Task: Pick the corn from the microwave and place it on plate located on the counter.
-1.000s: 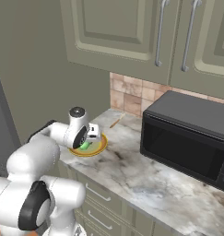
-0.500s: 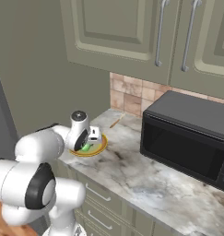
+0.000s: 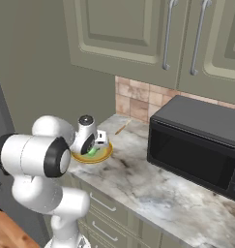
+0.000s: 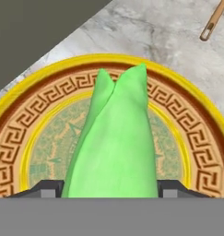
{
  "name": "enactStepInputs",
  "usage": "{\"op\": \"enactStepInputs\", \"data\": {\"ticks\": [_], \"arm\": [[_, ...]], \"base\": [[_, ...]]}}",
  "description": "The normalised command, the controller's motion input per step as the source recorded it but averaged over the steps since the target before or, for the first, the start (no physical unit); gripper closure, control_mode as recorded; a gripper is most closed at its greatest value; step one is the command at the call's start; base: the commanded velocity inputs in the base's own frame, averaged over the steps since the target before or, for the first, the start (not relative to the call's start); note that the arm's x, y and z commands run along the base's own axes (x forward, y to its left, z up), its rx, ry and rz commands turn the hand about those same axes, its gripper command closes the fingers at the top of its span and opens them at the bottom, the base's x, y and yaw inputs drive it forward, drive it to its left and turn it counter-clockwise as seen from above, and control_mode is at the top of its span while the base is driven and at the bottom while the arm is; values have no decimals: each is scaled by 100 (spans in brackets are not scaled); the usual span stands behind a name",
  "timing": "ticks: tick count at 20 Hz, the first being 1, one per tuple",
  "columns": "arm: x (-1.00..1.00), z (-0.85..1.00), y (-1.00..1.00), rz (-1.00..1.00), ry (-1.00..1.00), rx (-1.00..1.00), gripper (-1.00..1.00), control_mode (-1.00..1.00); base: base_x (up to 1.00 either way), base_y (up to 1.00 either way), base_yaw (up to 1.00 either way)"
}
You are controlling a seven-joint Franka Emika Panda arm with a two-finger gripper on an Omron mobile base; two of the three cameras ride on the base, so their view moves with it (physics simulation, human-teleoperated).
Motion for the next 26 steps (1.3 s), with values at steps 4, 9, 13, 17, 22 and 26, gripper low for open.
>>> {"op": "enactStepInputs", "data": {"ticks": [4,9,13,17,22,26], "arm": [[12,-37,7,0,0,-1,100,-100],[0,0,0,0,0,0,-100,-100],[-2,6,0,0,0,0,-100,-100],[-34,79,1,0,0,0,-100,-100],[-49,99,1,0,0,0,-100,-100],[-67,100,0,0,0,0,-100,-100]], "base": [[0,0,0],[0,0,0],[0,0,0],[0,0,0],[0,0,0],[0,0,0]]}}
